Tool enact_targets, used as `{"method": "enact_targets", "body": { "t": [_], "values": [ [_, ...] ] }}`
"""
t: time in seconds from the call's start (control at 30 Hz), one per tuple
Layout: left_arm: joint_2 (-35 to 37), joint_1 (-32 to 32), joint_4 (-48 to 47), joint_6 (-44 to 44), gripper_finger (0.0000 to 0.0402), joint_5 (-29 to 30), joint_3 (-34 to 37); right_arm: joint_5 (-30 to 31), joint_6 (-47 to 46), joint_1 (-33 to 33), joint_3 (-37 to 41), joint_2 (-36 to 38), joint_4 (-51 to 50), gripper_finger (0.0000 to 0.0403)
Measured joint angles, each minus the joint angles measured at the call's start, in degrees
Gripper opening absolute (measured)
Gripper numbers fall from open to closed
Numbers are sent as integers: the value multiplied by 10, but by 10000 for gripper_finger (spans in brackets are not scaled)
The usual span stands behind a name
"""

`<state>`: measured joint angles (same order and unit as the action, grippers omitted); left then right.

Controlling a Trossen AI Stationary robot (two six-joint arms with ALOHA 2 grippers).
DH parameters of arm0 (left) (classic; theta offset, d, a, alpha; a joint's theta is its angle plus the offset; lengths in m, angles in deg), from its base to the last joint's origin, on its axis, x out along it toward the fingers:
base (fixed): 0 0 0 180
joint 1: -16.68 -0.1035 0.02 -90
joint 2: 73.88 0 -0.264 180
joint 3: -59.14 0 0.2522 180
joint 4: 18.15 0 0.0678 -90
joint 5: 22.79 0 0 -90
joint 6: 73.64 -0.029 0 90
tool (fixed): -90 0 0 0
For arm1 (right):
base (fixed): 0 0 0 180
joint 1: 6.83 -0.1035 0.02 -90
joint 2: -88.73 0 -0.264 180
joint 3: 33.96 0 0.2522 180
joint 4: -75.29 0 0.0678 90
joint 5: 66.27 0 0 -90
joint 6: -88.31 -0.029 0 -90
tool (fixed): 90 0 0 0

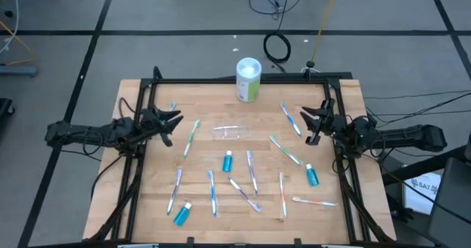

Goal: Pick & Place toothbrushing station
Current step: Put the left green toothbrush into the transparent organizer

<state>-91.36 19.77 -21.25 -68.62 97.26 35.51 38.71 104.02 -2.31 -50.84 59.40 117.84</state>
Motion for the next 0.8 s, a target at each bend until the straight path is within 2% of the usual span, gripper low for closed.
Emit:
{"method": "enact_targets", "body": {
  "t": [0.13, 0.37, 0.47, 0.8],
  "values": [
    [-57, 0, -3, 6, 160, 0, -5, 0, 0, 0, 0, -38, 20, 130],
    [-158, 0, -105, 153, 192, 12, -5, 19, -32, 0, 0, -69, 13, 189],
    [-211, 0, -122, 229, 189, 15, -5, 19, -45, 0, 0, -76, 9, 200],
    [-363, 0, -108, 343, 182, 15, -5, 34, -63, 1, 0, -76, 5, 202]
  ]
}}
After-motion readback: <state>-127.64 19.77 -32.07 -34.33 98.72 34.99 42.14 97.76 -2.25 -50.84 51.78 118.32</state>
